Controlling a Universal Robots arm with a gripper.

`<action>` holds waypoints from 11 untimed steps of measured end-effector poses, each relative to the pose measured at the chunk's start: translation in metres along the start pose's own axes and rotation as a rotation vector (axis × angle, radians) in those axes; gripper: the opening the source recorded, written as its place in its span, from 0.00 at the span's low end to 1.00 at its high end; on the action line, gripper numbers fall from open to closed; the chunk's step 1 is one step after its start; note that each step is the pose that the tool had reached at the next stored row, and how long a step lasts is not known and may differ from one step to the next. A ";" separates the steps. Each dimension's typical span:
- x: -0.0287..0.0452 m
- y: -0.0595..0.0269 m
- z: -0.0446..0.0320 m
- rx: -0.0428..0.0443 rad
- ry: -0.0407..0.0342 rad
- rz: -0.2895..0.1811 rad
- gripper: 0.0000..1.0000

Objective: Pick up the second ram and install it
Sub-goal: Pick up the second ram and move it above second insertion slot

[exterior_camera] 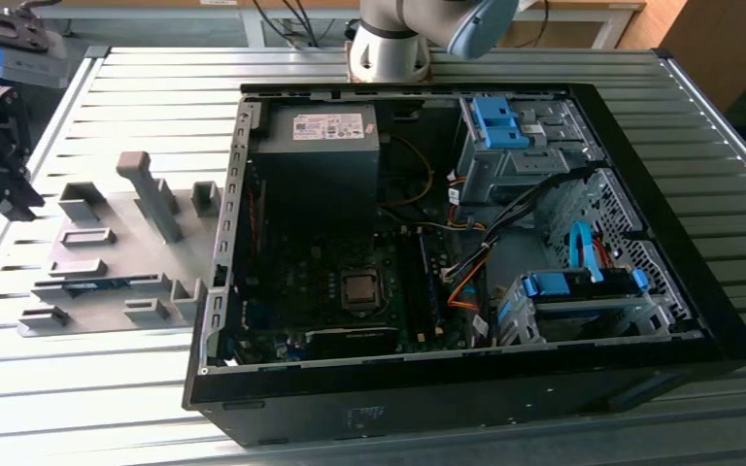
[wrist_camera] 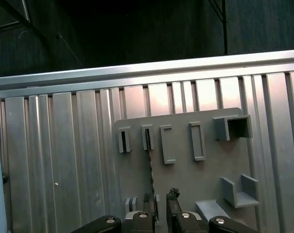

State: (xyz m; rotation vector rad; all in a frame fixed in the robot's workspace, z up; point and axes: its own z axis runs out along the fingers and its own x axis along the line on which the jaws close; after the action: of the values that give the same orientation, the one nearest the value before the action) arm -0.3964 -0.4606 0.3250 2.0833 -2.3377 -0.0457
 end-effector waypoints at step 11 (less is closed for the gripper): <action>0.0049 0.0030 0.0201 0.0006 -0.0011 0.007 0.32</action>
State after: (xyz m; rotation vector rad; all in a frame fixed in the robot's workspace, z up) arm -0.4005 -0.4648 0.3050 2.0757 -2.3460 -0.0461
